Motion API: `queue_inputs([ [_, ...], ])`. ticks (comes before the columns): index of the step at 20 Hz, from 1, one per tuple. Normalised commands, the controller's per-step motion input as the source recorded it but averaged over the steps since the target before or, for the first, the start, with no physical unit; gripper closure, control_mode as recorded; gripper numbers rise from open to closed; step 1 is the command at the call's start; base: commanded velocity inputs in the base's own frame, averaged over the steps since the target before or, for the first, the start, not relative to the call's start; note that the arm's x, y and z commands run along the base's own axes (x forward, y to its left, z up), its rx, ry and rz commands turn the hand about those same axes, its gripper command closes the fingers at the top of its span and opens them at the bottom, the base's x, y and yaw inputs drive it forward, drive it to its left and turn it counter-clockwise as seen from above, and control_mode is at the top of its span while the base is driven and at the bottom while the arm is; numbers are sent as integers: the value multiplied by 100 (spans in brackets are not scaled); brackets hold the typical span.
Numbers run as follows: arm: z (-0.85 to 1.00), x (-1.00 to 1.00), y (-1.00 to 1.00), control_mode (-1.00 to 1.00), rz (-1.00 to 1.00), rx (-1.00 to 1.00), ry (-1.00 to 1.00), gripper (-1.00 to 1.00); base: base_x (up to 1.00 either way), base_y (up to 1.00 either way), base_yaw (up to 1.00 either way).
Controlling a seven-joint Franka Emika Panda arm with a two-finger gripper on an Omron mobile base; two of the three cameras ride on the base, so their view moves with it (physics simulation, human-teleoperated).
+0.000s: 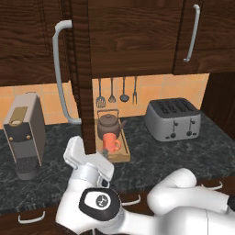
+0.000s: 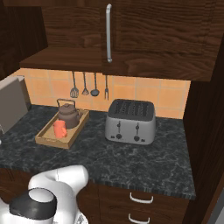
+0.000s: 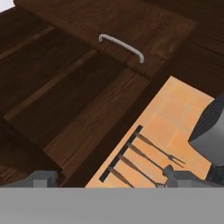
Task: Pick the kettle from the counter and place it on the tray. Then pick the mug from the cabinet and place it on the tray. Then close the cabinet doors.
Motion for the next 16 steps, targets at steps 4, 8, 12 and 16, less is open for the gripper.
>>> queue_inputs([
  [4,3,0,27,-100,-11,-15,16,-100,0,0,0],
  [8,24,-6,19,-100,-11,-14,7,-100,0,0,0],
  [12,37,-19,2,-100,-10,-13,0,-100,0,0,0],
  [16,46,-19,0,-100,-8,-12,0,-100,0,0,0],
])
